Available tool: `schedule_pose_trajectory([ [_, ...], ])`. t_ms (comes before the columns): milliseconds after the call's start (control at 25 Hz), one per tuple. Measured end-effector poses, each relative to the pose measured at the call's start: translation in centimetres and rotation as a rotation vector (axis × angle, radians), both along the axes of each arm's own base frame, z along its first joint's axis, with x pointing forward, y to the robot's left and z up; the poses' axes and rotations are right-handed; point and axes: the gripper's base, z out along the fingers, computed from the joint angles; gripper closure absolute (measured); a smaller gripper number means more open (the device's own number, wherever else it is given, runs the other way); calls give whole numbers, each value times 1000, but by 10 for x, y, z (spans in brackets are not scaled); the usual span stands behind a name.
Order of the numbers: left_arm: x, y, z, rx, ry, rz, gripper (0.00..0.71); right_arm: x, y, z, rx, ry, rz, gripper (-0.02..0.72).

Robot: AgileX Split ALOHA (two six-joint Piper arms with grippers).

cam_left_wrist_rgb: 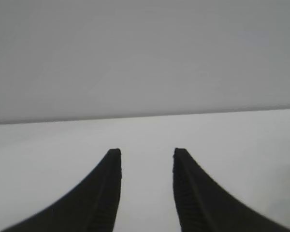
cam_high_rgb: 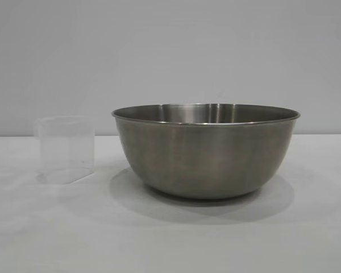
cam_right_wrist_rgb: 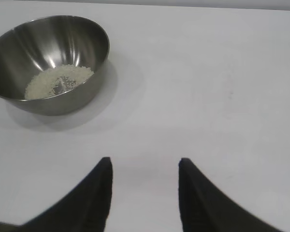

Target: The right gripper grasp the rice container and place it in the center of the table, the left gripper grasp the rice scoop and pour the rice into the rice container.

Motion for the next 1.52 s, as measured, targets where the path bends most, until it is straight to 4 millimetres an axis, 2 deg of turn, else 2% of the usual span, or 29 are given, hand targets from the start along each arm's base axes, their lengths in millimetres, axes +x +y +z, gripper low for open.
schedule_pose_trajectory([
  [200,-16,-2,34,68,-96,-84,494,0,0,0,1,0,1,440],
  [360,-37,-4,64,137,-129,-48,494,0,0,0,1,0,1,440],
  [480,-54,-2,77,187,-103,10,494,0,0,0,1,0,1,440],
  [800,-89,-3,92,198,-55,89,494,0,0,0,1,0,1,440],
  [1160,-137,-12,115,196,-177,122,494,0,0,0,1,0,1,440],
  [1360,-162,-23,117,216,-217,65,494,0,0,0,1,0,1,440],
  [1520,-180,-40,112,235,-207,-82,494,0,0,0,1,0,1,440],
])
